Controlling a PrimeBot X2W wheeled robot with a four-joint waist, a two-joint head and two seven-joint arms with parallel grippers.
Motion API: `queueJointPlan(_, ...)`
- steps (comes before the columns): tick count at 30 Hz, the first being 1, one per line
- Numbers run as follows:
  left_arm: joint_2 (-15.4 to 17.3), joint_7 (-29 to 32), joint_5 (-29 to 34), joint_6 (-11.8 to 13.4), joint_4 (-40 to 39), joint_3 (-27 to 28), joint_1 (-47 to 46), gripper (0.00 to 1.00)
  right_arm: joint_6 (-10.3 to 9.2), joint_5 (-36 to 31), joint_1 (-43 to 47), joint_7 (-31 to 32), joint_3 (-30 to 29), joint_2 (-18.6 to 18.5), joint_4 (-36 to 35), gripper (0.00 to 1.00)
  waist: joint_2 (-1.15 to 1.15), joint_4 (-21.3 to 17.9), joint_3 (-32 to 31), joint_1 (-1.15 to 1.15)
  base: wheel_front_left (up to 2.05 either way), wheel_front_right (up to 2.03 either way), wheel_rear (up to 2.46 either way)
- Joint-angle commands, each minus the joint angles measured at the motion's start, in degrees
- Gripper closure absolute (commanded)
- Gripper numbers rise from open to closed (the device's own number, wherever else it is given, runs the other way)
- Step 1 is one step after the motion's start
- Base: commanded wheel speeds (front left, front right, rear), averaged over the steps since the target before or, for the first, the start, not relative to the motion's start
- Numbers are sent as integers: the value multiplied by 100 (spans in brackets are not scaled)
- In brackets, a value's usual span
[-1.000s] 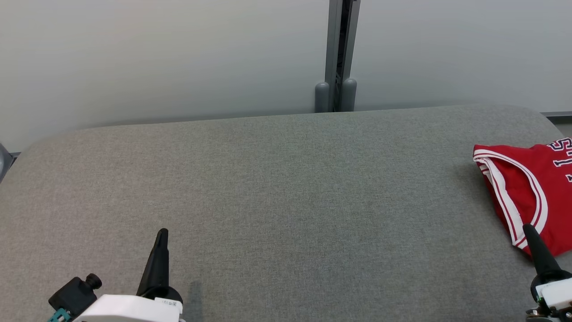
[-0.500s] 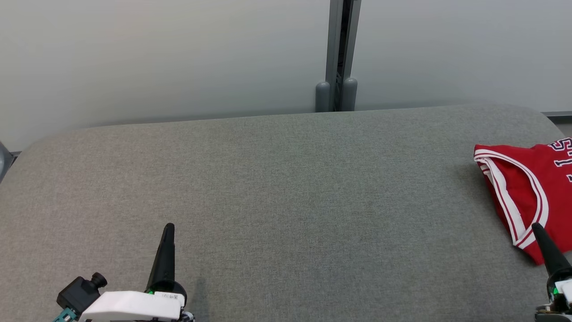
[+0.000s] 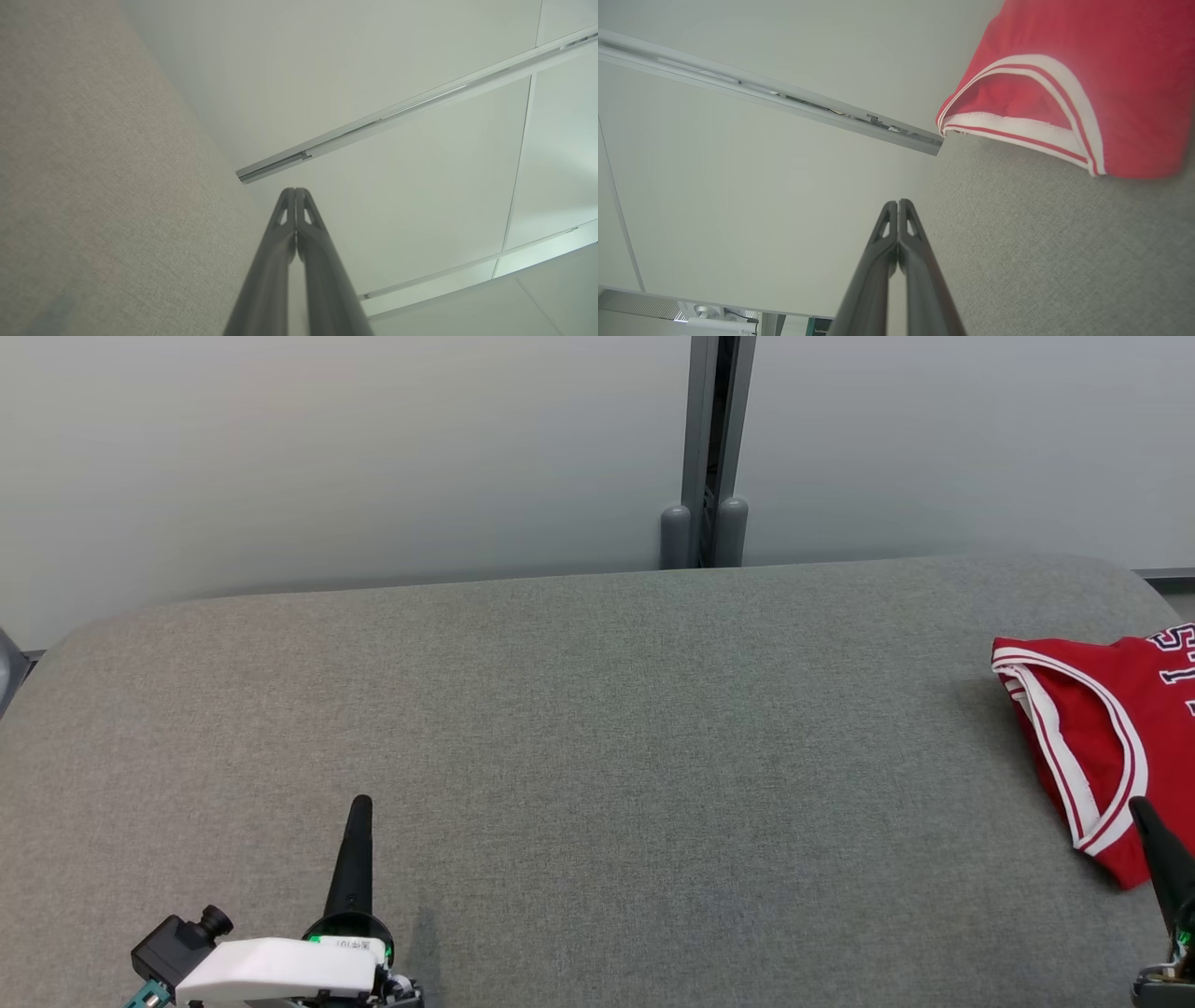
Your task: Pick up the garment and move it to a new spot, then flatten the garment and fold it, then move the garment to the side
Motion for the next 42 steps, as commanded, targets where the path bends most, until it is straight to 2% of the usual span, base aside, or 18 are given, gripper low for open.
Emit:
queueJointPlan(1,-18,-39,-165,-68,0,-8,-120,100,2,201,-115,71,-67,-49,15,100,0,2,2,0,0,0,0)
queueJointPlan(42,-319,-160,-1593,-409,238,-130,-327,100,2,1853,-337,618,-610,-47,445,100,0,30,25,0,0,0,0)
